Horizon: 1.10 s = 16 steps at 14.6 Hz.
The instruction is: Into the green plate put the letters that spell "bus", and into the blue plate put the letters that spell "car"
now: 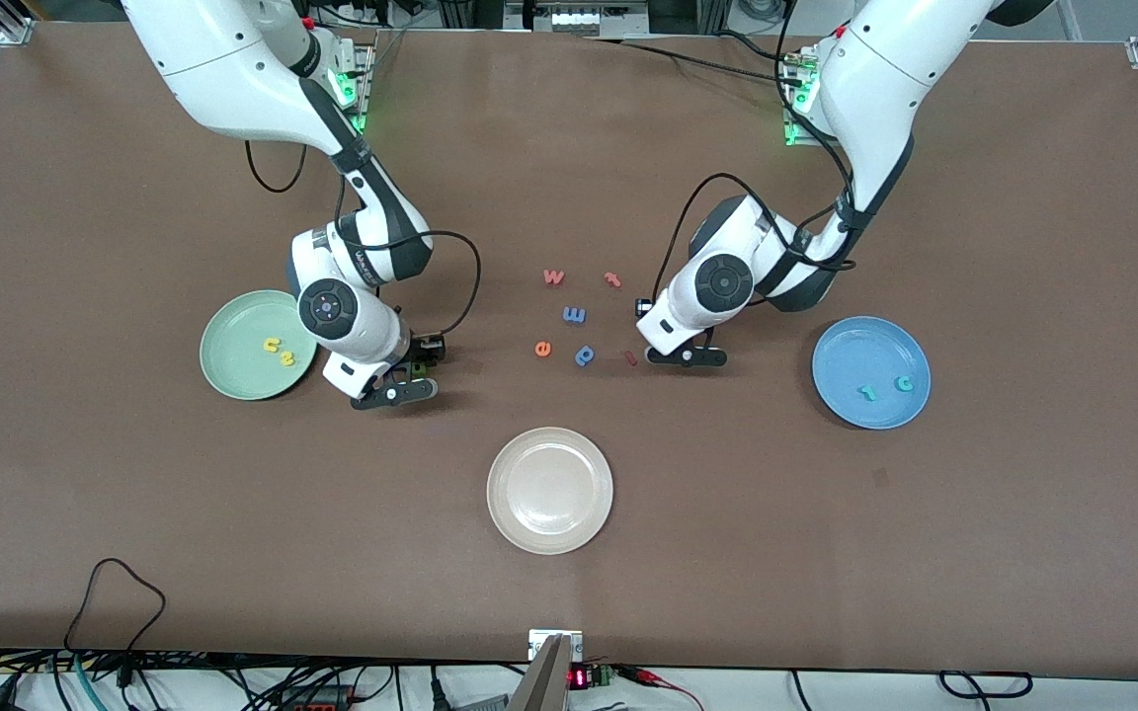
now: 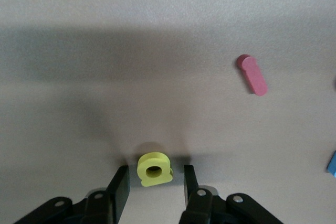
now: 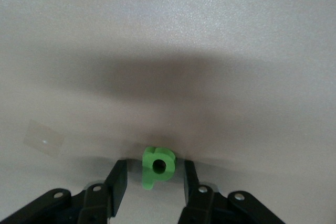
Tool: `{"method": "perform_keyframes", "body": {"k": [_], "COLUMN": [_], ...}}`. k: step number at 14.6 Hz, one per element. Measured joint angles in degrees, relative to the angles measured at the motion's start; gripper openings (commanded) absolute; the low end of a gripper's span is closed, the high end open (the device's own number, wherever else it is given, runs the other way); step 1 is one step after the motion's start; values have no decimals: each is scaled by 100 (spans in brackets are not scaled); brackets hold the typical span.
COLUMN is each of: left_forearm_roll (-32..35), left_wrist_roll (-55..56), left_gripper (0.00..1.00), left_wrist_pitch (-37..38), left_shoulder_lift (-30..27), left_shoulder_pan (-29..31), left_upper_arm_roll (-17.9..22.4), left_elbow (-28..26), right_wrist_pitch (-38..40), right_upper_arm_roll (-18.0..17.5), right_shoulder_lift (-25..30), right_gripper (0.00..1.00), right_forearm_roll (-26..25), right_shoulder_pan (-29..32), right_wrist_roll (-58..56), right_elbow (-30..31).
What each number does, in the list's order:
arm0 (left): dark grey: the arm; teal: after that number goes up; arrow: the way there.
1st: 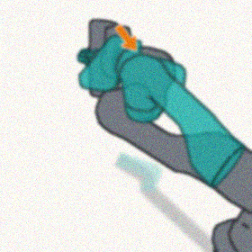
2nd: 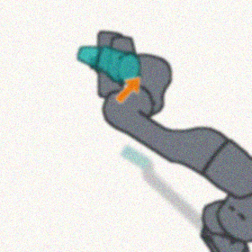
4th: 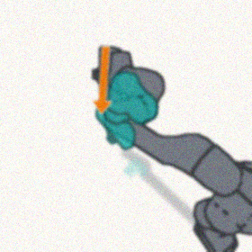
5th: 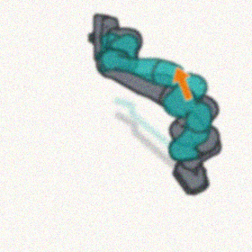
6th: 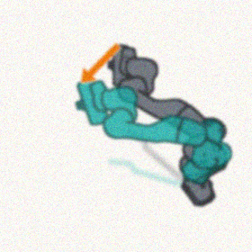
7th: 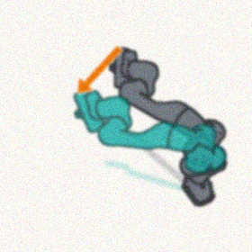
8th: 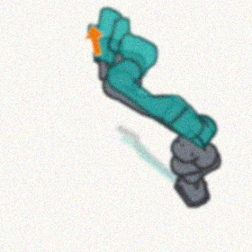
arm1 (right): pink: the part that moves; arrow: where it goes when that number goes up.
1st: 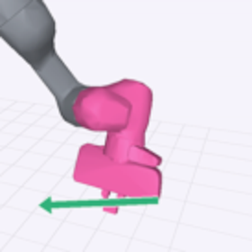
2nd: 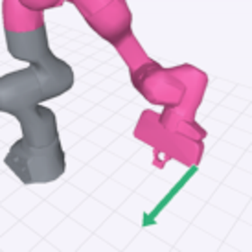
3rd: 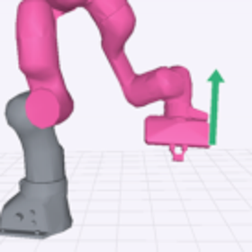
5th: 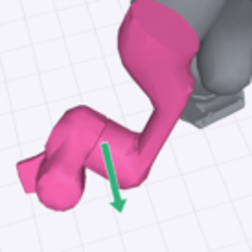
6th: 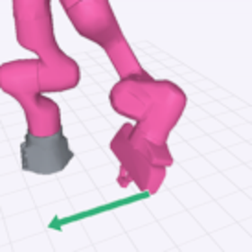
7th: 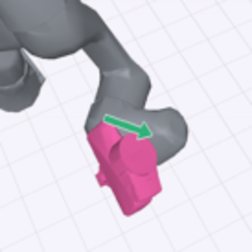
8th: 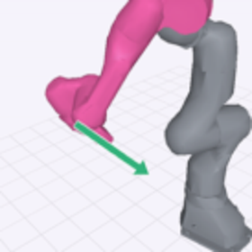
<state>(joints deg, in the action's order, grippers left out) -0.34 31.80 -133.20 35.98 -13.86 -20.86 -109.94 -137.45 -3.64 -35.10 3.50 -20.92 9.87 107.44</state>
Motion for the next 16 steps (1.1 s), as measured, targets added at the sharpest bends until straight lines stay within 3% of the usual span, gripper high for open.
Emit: {"method": "perform_keyframes", "body": {"k": [5, 12, 16], "left_forearm_roll": [2, 4, 6], "left_wrist_roll": [16, 17, 30], "left_gripper": [30, 21, 20], "left_wrist_pitch": [7, 18, -103], "left_shoulder_lift": [-10, -23, -45], "left_shoulder_pan": [10, 20, 141], "left_upper_arm_roll": [7, 16, 55], "left_elbow": [-8, -15, 46], "right_wrist_pitch": [1, 19, 860], "right_upper_arm_roll": [21, 232, 312], "right_shoulder_lift": [14, 65, 547], "right_gripper": [0, 0, 0], "right_forearm_roll": [-12, -31, -50], "right_shoulder_pan": [-1, 93, 825], "right_wrist_roll": [0, -13, -684], "right_elbow": [-6, -107, -169]}}
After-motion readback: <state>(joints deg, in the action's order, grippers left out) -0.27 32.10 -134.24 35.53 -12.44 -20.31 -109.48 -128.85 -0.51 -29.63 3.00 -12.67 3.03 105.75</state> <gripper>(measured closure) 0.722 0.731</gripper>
